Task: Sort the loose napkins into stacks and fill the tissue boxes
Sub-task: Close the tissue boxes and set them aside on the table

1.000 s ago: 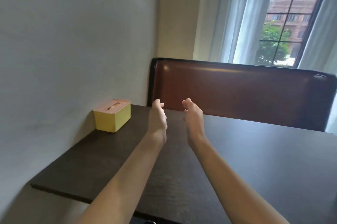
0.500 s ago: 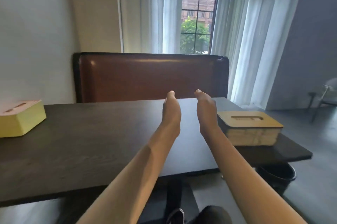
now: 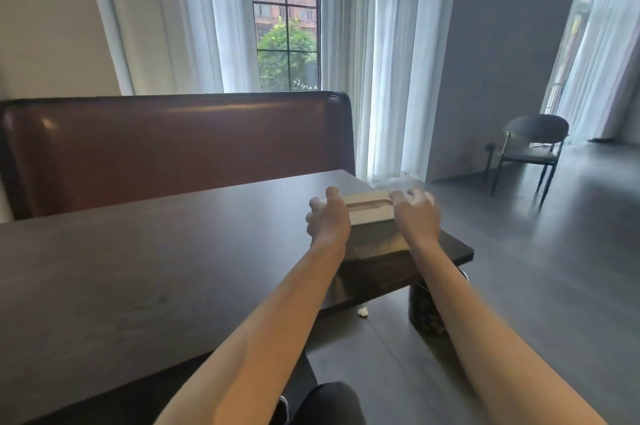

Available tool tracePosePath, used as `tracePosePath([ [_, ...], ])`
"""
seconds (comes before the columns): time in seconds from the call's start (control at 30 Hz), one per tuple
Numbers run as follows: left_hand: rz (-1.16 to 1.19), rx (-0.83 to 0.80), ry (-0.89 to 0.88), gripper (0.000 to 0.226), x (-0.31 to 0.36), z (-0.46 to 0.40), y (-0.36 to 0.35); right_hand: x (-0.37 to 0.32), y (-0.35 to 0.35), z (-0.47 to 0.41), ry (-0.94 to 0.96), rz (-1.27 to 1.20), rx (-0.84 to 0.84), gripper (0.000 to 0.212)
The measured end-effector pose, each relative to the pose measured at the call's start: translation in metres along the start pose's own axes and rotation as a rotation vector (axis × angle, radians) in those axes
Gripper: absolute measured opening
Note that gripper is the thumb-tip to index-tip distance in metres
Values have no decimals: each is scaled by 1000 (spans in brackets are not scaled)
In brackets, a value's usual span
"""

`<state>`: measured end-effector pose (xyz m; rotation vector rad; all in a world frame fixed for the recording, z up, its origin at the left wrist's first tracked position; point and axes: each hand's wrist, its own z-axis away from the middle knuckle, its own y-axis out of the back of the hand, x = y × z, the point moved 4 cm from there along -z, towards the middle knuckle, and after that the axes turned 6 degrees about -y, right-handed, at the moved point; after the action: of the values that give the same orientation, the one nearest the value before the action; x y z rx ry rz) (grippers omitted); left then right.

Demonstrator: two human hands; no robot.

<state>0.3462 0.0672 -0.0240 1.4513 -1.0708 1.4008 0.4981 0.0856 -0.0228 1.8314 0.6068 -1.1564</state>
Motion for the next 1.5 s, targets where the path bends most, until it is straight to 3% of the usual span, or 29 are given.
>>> tracePosePath([
  [0.17,-87,40,47,59,-9,-16,-10,23,-8,-27,-95,145,-76,79],
  [0.37,-55,43,54,56,-17,-20,-12,26,-19,-39,-166,52,-160,74],
  [0.73,21,87,93,58,-12,-14,24,-9,-37,-10,-143,8,-97,73],
  [0.9,83,152,28,97,-13,-38,85,-47,-63,36,-127,-30,-134,70],
  [1.07,136,263,30,83,10,-12,173,-90,-109,92,-90,-67,-245,67],
  [1.17,137,328,12,42,19,5,229,-115,-139,128,-65,-107,-349,67],
  [1.5,135,653,-35,49,17,60,424,-200,-260,274,60,-193,-692,68],
])
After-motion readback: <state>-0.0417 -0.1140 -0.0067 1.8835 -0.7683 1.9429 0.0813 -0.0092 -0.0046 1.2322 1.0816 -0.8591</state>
